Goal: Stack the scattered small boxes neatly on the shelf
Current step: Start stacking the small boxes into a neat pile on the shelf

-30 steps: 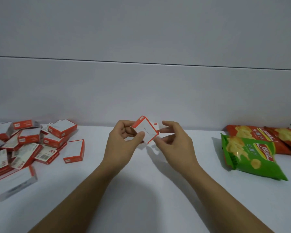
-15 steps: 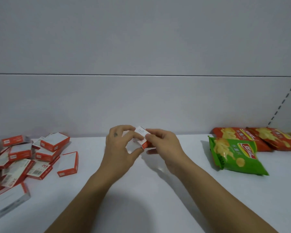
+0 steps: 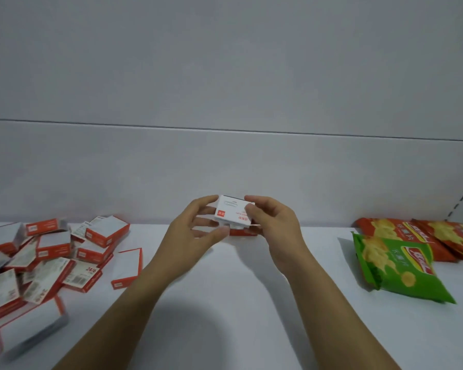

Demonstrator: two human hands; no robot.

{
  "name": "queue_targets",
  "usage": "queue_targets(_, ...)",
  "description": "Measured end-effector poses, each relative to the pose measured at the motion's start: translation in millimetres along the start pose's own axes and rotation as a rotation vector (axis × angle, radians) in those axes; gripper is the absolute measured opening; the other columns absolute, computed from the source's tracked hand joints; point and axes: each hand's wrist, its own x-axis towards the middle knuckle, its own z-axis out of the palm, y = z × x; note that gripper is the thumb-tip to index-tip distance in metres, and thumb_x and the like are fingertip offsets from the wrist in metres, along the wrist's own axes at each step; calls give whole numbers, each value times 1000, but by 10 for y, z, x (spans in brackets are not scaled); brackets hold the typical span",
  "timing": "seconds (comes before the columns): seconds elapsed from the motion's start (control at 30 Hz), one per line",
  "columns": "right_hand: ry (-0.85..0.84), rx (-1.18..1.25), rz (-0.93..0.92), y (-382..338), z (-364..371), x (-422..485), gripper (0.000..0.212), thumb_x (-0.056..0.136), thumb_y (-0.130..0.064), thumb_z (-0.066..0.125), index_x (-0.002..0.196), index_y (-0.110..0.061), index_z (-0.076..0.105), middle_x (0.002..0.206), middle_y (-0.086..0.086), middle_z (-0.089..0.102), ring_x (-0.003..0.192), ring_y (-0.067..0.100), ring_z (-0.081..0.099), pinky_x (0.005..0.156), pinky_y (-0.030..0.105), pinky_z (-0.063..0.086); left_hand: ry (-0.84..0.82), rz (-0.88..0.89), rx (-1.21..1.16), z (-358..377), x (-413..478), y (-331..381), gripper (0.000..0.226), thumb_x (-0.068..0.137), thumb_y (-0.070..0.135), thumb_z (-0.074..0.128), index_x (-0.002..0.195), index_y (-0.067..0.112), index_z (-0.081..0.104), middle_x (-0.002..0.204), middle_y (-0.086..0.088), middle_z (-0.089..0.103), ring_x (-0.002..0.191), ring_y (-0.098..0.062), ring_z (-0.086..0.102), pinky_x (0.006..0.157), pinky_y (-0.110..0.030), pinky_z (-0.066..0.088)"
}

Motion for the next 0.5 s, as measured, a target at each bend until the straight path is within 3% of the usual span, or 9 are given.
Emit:
queue_targets(0.13, 54, -91, -24, 237, 30, -124, 18, 94, -8, 57, 104, -17, 68, 94, 2, 74, 86, 16, 70, 64, 26, 56, 5, -33, -82, 86, -123, -202, 53, 80, 18, 75, 119, 47, 53, 101, 14, 69, 92, -13, 67, 75, -29, 57)
queue_targets(0.27, 1, -113, -40, 266, 67, -183, 17, 90, -7, 61, 105, -15, 68, 98, 8, 73, 86, 20, 70, 66, 28, 57, 109, -22, -136, 78, -163, -231, 47, 84, 13, 70, 114, 47, 59, 101, 15, 70, 93, -12, 66, 77, -29, 57)
queue_targets(0.4, -174, -139, -44, 245, 71, -211, 54, 84, -4, 65, 130, -30, 54, 101, 8, 69, 88, 21, 70, 75, 35, 59, 124, -45, -235, 27, -172, -177, 36, 89, 11, 64, 113, 38, 64, 104, 9, 71, 95, -17, 68, 78, -36, 59)
queue_targets(0.5, -241, -152, -65, 226, 69, -240, 67, 83, -3, 65, 136, -40, 47, 97, 5, 70, 88, 19, 70, 78, 33, 58, 112, -81, -276, 7, -220, -134, 27, 91, 15, 62, 113, 32, 61, 99, 3, 72, 90, -18, 70, 80, -38, 58)
